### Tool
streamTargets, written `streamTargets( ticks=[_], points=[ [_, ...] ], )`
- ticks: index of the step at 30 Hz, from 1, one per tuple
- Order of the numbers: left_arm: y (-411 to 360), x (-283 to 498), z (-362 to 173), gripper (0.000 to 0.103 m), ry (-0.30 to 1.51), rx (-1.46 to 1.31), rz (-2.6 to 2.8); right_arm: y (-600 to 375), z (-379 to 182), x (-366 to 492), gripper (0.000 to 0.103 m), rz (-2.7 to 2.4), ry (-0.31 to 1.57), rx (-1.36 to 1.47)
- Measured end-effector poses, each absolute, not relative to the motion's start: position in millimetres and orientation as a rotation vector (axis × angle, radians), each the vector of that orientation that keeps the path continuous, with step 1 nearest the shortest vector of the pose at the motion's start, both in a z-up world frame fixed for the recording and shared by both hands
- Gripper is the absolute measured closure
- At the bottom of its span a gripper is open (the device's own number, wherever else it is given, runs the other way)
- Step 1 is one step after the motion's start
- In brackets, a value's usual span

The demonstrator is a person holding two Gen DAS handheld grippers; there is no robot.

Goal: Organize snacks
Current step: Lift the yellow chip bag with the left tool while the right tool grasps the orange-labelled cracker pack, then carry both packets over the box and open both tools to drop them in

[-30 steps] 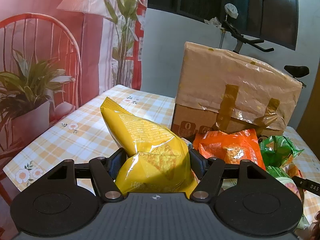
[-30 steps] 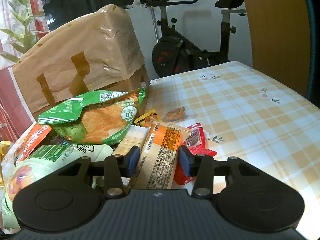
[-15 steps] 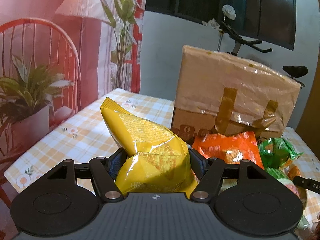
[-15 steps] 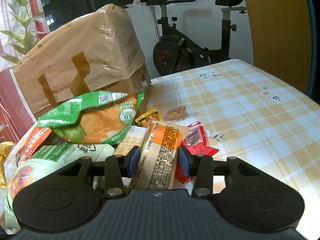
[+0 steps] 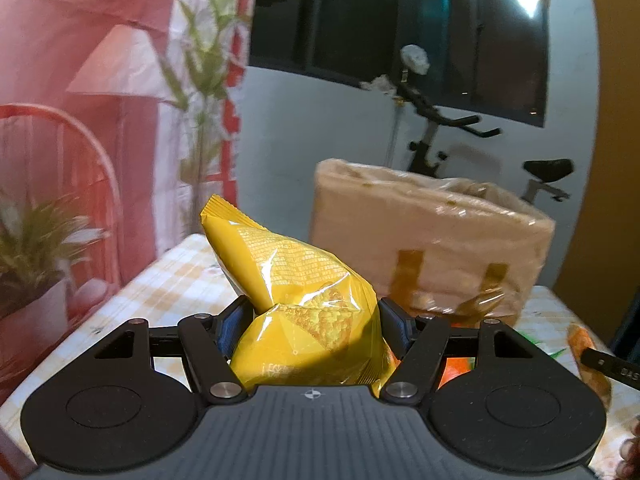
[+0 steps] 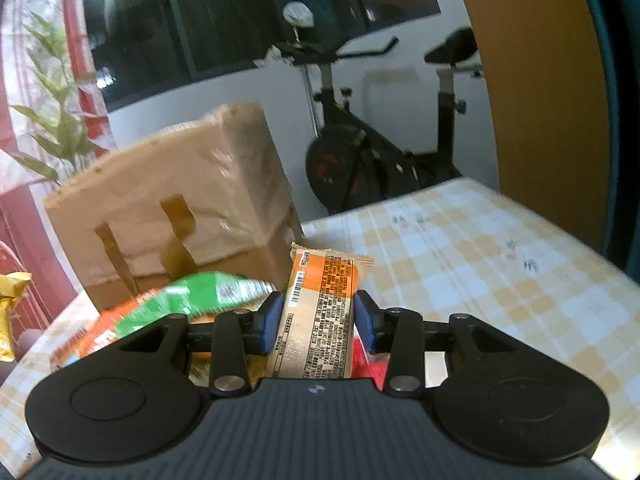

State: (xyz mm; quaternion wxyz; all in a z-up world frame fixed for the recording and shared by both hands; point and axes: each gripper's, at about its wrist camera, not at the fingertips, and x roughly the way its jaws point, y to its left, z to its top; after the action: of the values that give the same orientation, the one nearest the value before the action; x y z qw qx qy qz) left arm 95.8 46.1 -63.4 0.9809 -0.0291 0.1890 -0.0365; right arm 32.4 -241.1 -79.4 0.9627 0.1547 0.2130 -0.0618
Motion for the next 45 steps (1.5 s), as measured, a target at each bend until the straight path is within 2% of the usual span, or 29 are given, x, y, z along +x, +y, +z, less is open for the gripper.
streamTargets(
  ticks=[31,45],
  points=[
    [8,167,-19,0.032,0.341,-0.037,-0.209,-247,7,91,0.062,0.0,0.261,0.136],
    [-1,192,9,0.032,0.227,-0.079,-0.22,-228,40,139,0.062,0.103,0.156,0.106]
  ],
)
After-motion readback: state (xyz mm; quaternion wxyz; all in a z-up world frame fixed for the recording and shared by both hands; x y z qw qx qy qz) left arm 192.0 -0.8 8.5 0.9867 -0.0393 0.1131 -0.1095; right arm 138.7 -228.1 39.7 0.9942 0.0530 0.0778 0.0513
